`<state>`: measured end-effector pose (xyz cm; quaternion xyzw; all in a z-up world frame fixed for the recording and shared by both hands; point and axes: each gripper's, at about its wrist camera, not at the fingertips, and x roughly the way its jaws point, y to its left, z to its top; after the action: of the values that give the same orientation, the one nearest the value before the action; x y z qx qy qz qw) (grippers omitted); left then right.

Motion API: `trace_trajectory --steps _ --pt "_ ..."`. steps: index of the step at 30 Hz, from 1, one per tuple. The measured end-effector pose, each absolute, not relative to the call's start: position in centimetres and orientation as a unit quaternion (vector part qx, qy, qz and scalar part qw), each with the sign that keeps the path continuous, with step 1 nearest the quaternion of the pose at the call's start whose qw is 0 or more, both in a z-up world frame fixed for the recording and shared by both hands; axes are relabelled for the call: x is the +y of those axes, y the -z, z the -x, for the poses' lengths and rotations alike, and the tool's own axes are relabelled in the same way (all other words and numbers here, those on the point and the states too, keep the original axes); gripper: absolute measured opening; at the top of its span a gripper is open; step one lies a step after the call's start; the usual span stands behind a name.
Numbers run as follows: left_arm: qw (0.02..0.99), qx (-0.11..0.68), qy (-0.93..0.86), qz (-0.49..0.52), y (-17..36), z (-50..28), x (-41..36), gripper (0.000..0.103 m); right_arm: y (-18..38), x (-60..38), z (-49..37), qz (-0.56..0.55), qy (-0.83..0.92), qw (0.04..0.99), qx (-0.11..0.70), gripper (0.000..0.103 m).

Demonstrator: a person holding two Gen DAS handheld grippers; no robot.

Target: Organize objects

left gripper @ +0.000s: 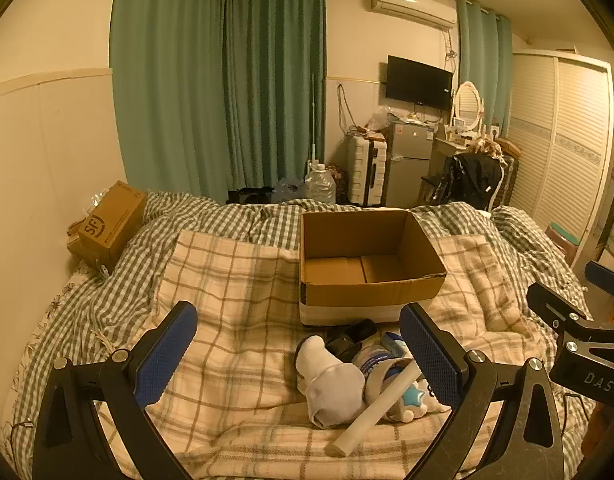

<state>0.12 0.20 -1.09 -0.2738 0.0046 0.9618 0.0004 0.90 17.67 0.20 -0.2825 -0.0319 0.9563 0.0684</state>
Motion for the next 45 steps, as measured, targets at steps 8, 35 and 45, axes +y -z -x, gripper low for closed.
trace_trajectory --steps 8,35,45 --pt "0.004 0.006 -0.961 0.275 1.08 -0.07 0.31 0.103 -0.23 17.67 -0.88 0.283 -0.956 0.069 -0.032 0.103" --pt "0.007 0.002 -0.960 0.280 1.50 -0.10 0.50 0.103 -0.13 17.68 -0.53 0.288 -0.954 0.072 -0.029 0.103" --pt "0.008 0.003 -0.958 0.285 1.81 0.10 0.54 0.103 -0.13 17.70 -0.58 0.289 -0.954 0.073 -0.030 0.103"
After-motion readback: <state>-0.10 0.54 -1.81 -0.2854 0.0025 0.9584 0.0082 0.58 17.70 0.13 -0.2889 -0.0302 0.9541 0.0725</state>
